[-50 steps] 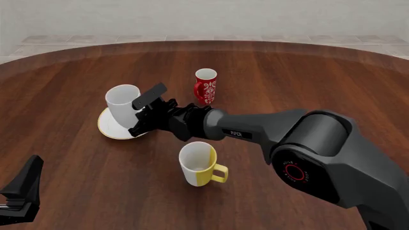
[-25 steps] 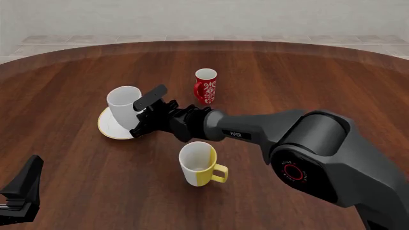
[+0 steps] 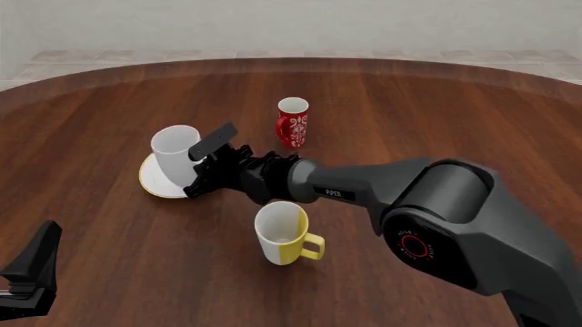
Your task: Put the white mug on the left plate.
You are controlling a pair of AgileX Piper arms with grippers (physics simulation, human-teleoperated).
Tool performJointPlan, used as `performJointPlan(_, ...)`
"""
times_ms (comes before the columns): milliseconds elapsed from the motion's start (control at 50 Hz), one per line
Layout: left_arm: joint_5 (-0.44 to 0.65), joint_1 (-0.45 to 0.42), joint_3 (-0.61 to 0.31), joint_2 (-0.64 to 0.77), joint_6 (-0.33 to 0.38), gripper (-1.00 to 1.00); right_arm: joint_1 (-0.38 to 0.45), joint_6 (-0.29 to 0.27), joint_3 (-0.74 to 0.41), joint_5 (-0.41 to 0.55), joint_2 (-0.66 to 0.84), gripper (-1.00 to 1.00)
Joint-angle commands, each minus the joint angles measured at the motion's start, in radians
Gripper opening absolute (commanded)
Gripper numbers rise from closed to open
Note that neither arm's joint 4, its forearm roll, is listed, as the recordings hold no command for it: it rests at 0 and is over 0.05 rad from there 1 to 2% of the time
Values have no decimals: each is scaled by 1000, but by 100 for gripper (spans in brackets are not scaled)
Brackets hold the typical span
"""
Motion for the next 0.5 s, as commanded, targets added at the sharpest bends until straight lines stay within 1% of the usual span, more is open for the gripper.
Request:
performJointPlan(20,0,0,0,0,0,100,0,6,-7,-2,3,-100)
performJointPlan(500,0,0,0,0,0,100,-4,5,-12,0,14,-100)
